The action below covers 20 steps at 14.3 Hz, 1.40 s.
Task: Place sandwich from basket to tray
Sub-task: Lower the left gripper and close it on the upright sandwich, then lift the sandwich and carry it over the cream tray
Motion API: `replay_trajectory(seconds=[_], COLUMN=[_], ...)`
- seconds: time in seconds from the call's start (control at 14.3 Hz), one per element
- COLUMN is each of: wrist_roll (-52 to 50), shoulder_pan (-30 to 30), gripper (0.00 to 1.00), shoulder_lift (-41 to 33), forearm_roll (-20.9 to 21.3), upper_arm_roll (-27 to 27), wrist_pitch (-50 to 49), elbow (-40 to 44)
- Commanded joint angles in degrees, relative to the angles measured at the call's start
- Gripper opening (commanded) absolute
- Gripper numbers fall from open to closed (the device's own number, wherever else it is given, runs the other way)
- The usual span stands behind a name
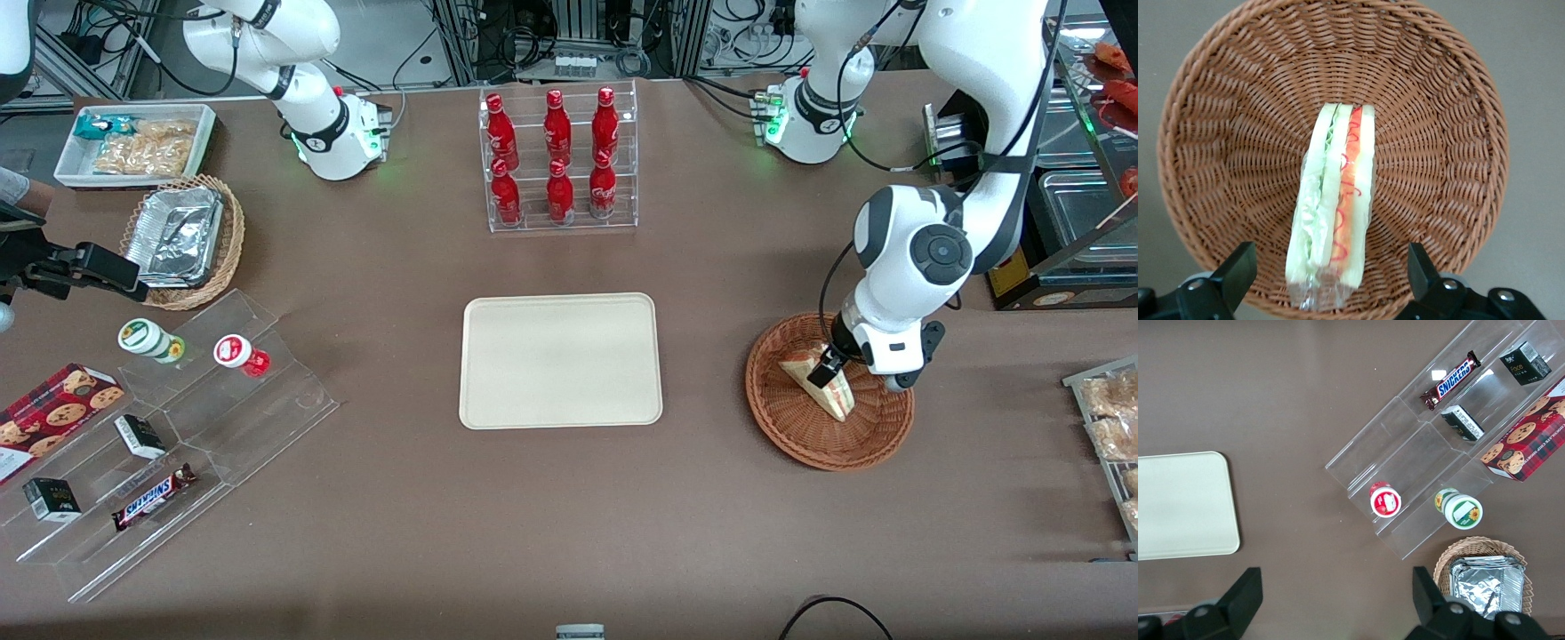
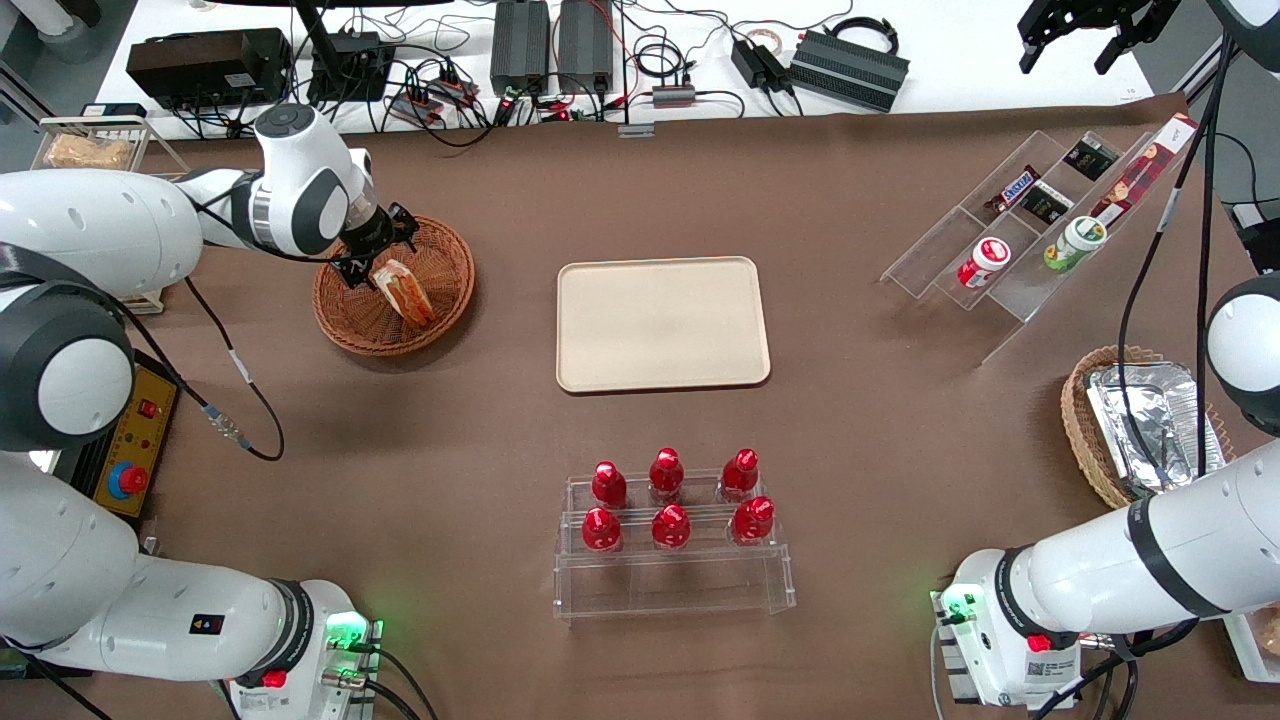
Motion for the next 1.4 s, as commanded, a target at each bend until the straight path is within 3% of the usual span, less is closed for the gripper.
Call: replay_trajectory(seconds=[0.0,0.14,0.21,0.35,0.42,0.49,0.77,1.05,1.33], wrist_roll=[-1.5,-1.8,-1.8,-1.4,-0.9,-0.7,3.2,14.4,24.2], shoulder_pan=[-0.4,-0.5,-0.5,-0.6,-0.6,-0.6,-0.6,-3.9,-9.6], gripper=[1.0,0.94,0.78,0.31,0.14,0.09,0.06,0.06,0.08], shoulder_lift=[1.2,3.0,3.2,3.1,3.0,2.7,-0.2,0.3,6.8], forearm_roll=[0.7,0.5,0.4,0.4,0.5,0.5,0.5,0.5,0.0], upper_arm_roll=[0.4,0.4,0.4,0.4,0.4,0.4,0.4,-0.3,-0.6], wrist_pitch=[2.4,4.7,4.9,4.7,4.6,4.5,-5.7,-14.4,-22.5], elbow=[-1.0,-1.0,-1.2,-2.2,-2.6,-2.5,2.1,9.5,20.9])
